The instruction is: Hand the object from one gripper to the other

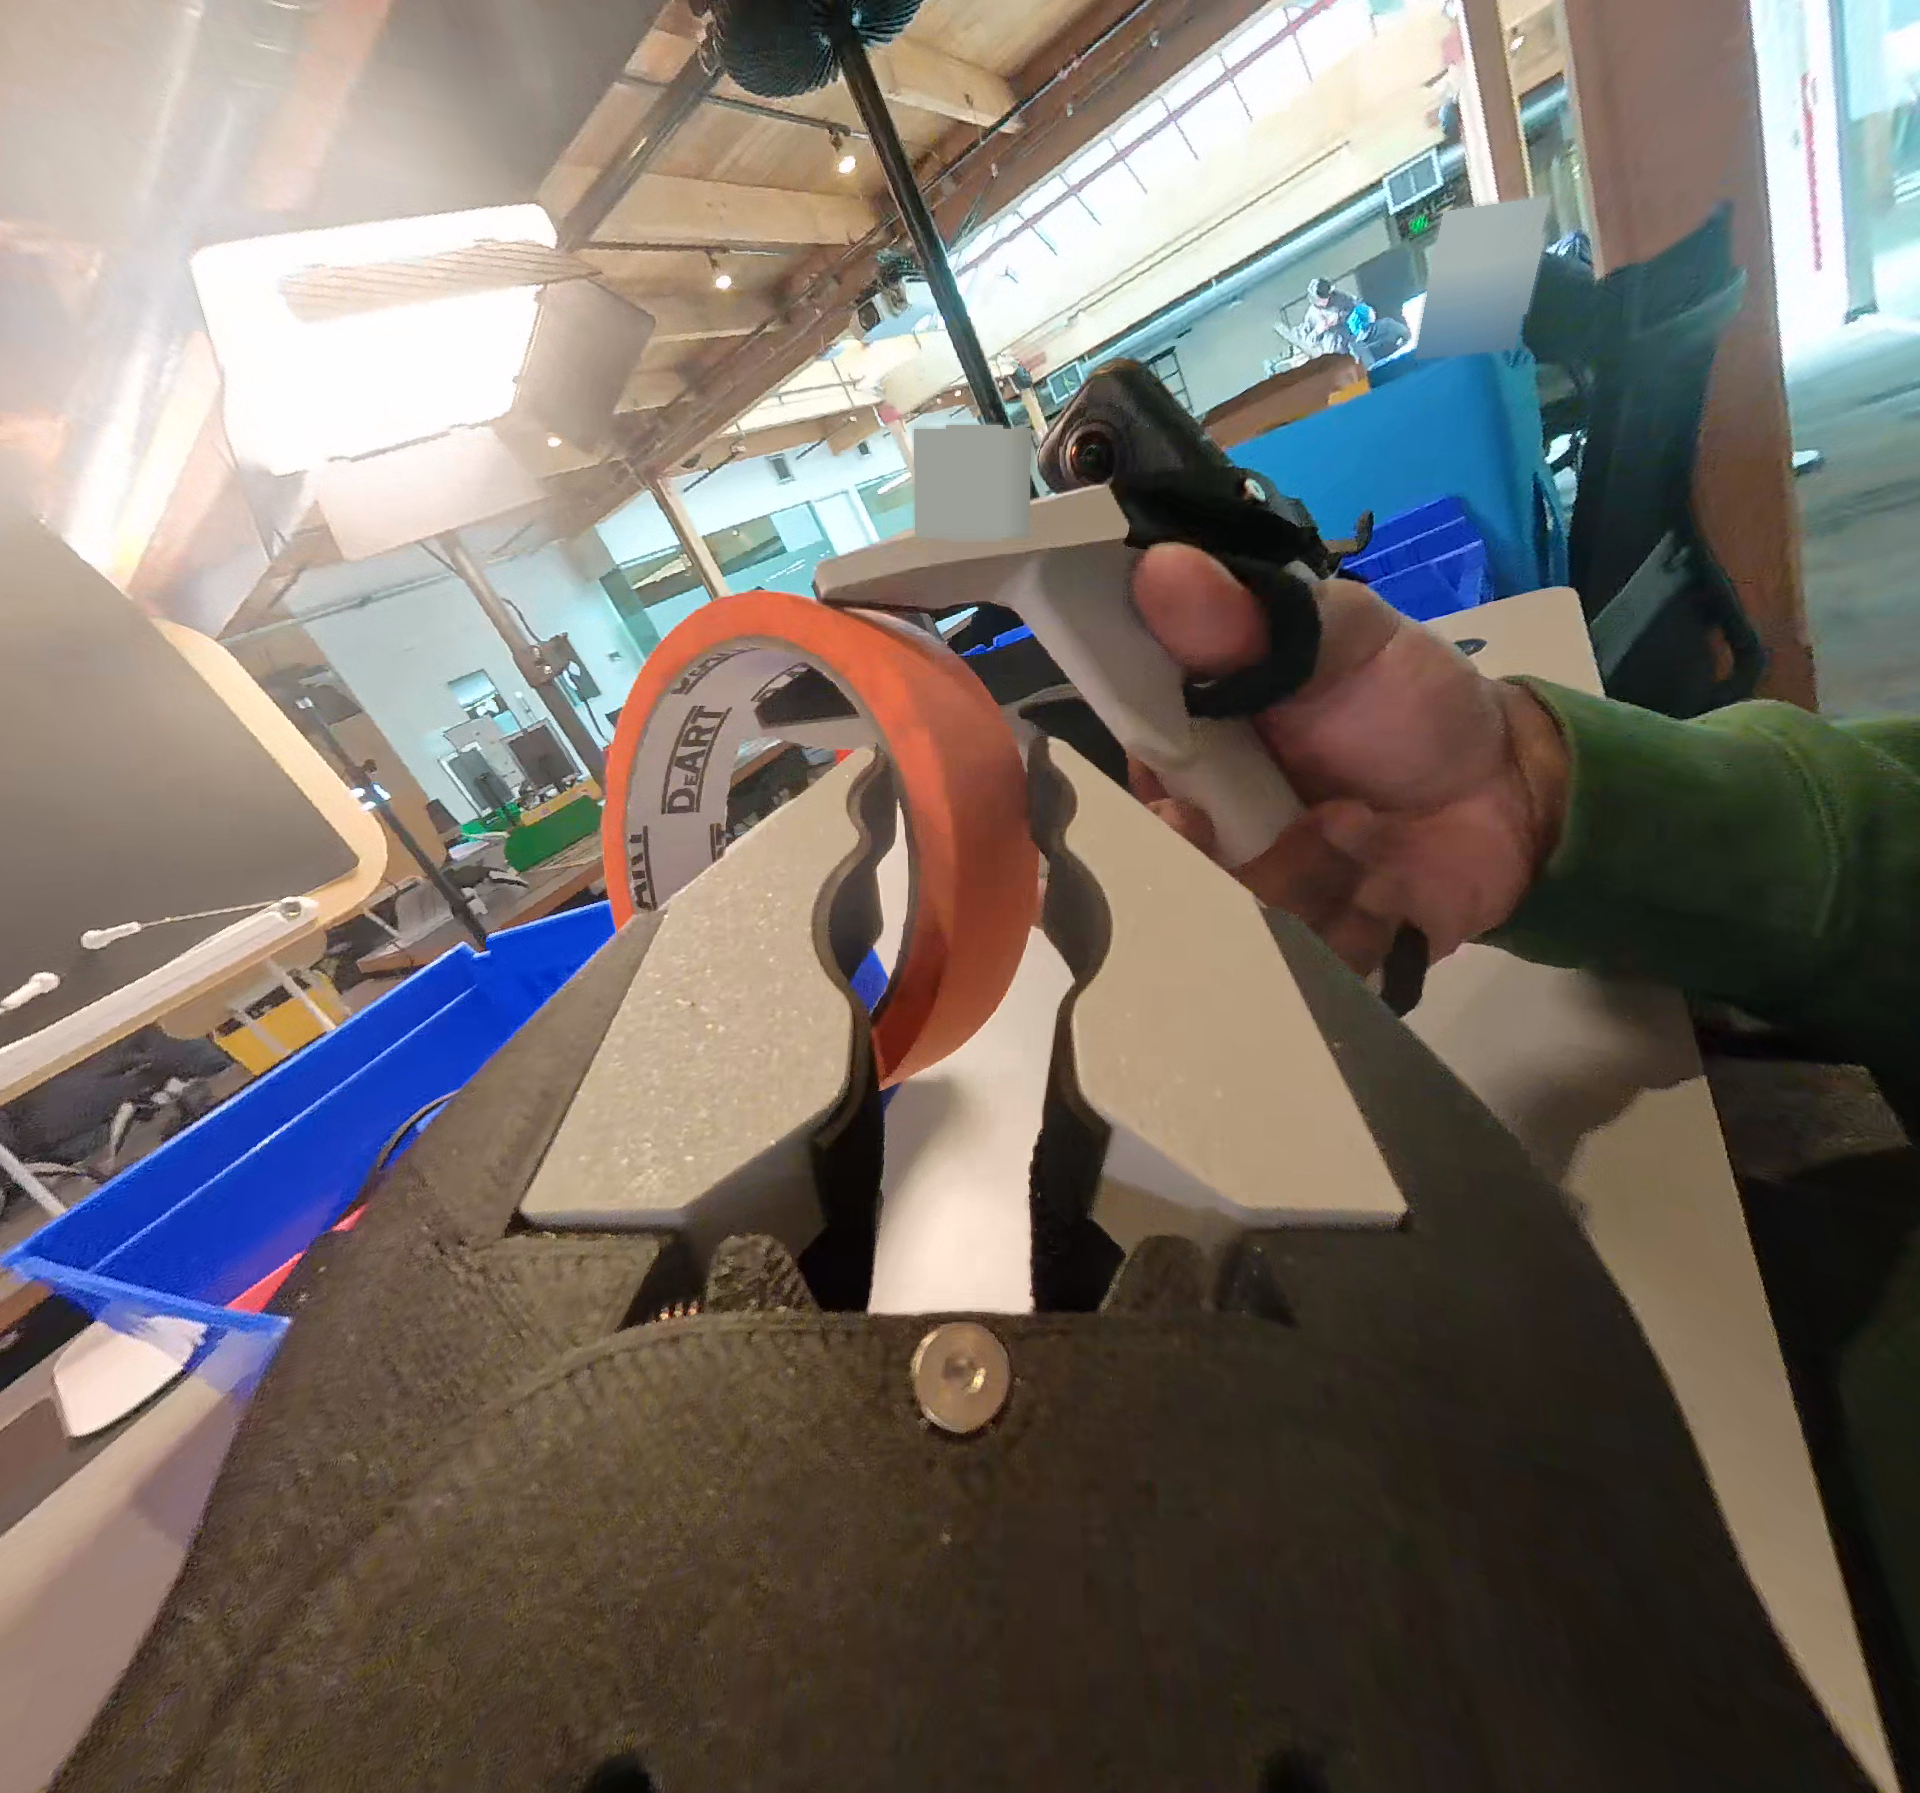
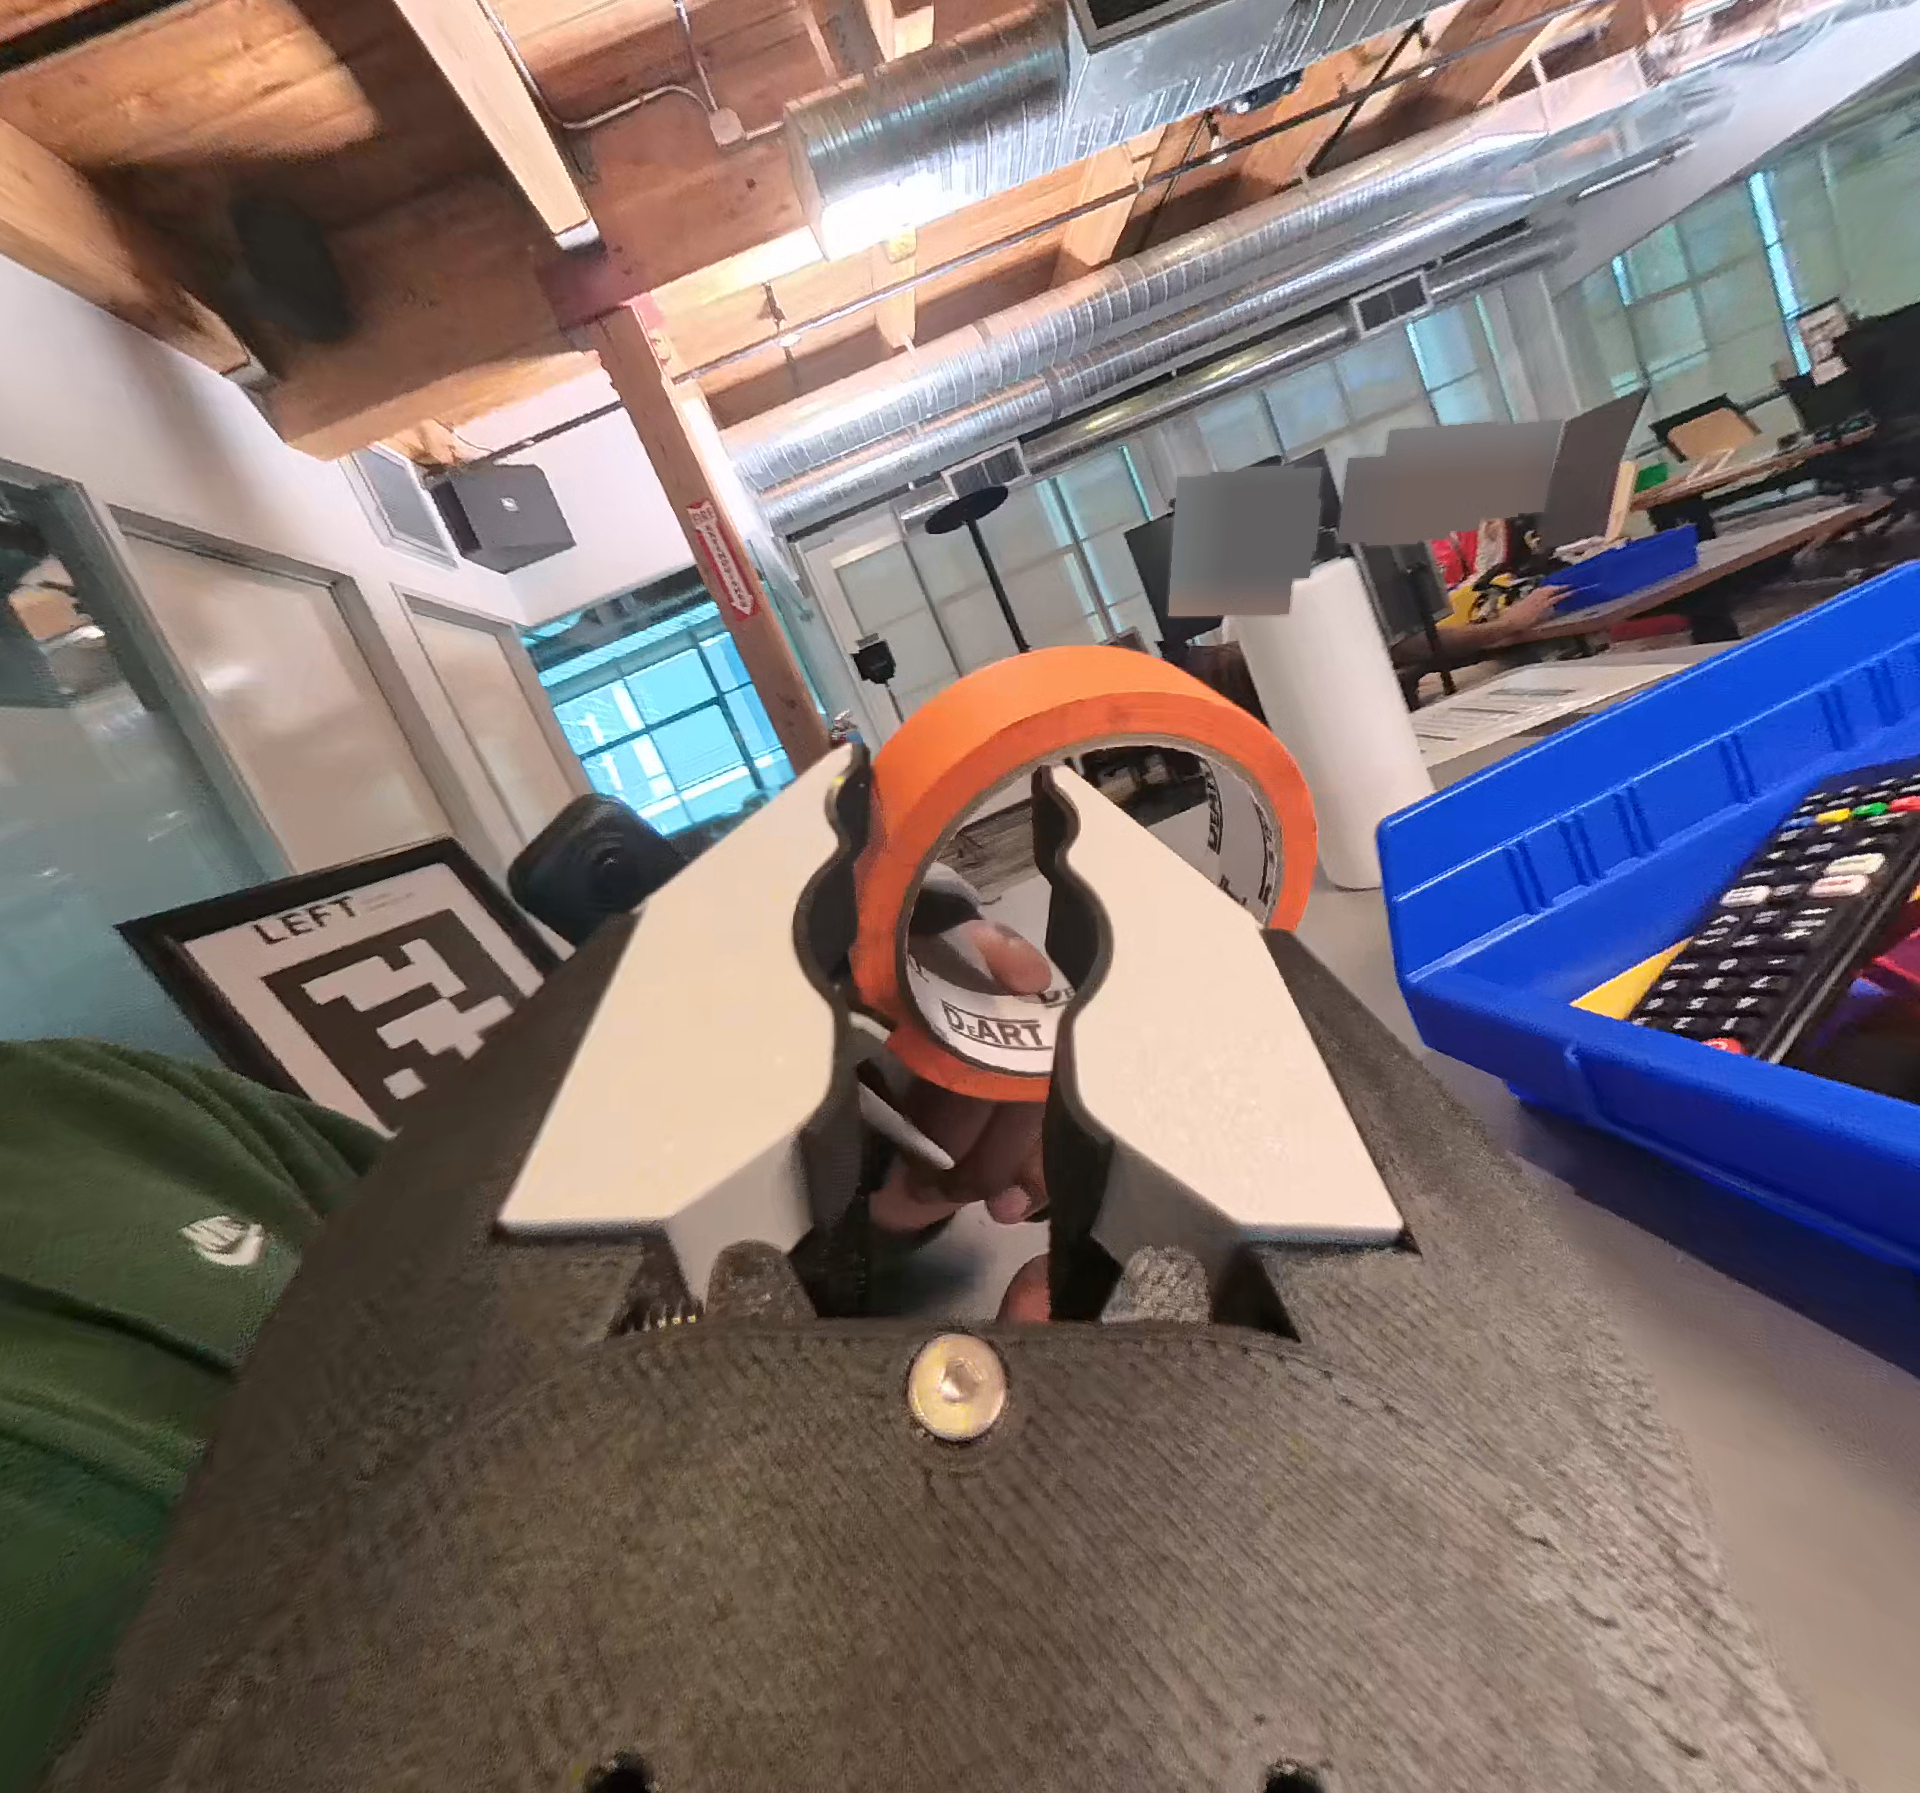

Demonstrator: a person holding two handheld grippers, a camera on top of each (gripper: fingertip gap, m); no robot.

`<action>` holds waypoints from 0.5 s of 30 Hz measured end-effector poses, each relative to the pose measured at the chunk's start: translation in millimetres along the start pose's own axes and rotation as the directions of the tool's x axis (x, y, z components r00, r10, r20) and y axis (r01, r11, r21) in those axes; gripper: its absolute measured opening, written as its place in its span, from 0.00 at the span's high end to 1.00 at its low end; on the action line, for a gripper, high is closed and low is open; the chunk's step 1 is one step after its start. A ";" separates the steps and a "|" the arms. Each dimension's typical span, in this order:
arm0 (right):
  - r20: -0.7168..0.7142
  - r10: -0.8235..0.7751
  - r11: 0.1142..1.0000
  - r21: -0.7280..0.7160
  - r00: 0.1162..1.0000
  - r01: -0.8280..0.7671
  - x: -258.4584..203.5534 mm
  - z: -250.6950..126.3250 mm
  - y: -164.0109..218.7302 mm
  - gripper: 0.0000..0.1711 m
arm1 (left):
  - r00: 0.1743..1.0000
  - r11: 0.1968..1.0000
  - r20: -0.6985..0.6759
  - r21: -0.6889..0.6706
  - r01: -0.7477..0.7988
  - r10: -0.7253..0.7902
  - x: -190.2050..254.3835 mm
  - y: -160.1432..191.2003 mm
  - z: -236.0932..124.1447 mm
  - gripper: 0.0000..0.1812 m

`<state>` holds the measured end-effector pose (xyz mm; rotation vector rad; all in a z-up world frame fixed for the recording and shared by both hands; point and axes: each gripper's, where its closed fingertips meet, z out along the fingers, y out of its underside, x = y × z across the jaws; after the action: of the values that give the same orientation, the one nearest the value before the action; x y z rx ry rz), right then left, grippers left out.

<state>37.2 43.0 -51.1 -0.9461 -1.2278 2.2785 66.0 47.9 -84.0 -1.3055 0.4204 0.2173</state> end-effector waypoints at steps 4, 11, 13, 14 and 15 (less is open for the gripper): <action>-0.149 -0.265 0.964 -0.034 0.953 0.263 6.6 1.3 0.4 0.89 | 0.978 0.978 -0.011 0.027 0.209 -0.209 -11.1 0.0 -3.4 0.80; -0.184 -0.687 0.727 -0.197 0.703 0.658 -4.1 16.8 19.9 0.91 | 0.650 0.616 -0.140 0.223 0.755 -0.747 -60.1 -8.1 -30.4 0.74; -0.124 -0.743 0.666 -0.223 0.657 0.712 -12.2 22.8 31.9 0.91 | 0.562 0.517 -0.234 0.229 0.825 -0.793 -60.8 -13.0 -34.5 0.74; -0.097 -0.763 0.641 -0.233 0.639 0.731 -15.5 25.1 37.4 0.91 | 0.530 0.485 -0.263 0.218 0.847 -0.806 -60.1 -13.3 -35.0 0.75; -0.078 -0.779 0.621 -0.239 0.622 0.747 -17.5 26.7 41.3 0.91 | 0.508 0.468 -0.278 0.200 0.861 -0.815 -58.5 -12.4 -34.4 0.76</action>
<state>29.8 -5.5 -68.7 -0.4888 -1.4194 1.3777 11.8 16.2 -55.5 -1.0647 -0.1265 -0.7876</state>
